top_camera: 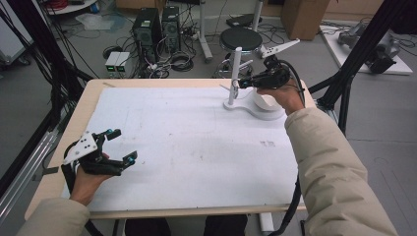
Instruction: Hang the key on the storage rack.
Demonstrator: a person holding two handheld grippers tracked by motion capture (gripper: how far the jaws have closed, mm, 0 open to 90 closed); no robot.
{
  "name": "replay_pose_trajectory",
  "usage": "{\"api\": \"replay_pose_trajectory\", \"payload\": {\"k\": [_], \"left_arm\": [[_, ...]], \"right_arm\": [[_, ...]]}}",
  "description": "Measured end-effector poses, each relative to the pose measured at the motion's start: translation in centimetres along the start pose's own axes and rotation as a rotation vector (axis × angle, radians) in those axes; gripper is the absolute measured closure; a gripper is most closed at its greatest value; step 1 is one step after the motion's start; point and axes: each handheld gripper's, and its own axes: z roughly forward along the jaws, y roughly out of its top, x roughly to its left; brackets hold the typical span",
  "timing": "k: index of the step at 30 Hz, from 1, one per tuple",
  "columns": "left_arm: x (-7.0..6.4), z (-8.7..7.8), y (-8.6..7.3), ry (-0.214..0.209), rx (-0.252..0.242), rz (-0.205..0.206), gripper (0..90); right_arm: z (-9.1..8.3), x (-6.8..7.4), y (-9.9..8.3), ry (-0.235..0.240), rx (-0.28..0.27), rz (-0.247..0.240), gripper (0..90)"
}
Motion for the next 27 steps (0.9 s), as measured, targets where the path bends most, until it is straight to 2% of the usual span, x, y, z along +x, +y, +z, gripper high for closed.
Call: {"api": "replay_pose_trajectory", "payload": {"k": [5,11,12,18,20,27], "left_arm": [[-0.3,-1.1,-1.8,0.036,-0.021,-0.009,1.7],[-0.5,-1.9,-3.2,0.087,-0.047,-0.021,1.7],[-0.5,-1.9,-3.4,0.086,-0.047,-0.021,1.7],[-0.5,-2.1,-4.3,0.109,-0.051,-0.007,1.7],[-0.5,-2.3,-4.4,0.132,-0.077,-0.014,1.7],[-0.7,-2.7,-4.6,0.157,-0.122,-0.013,1.7]], "right_arm": [[0.7,-0.9,-0.1,-0.025,0.023,0.018,89.1],[1.6,-2.0,-0.4,-0.048,0.029,0.031,89.1],[1.7,-2.0,-0.4,-0.056,0.035,0.049,89.1],[2.2,-2.7,-0.6,-0.069,0.034,0.052,89.0],[2.3,-3.0,-0.7,-0.070,0.037,0.059,89.0],[2.7,-3.9,-1.1,-0.085,0.037,0.088,89.0]]}}
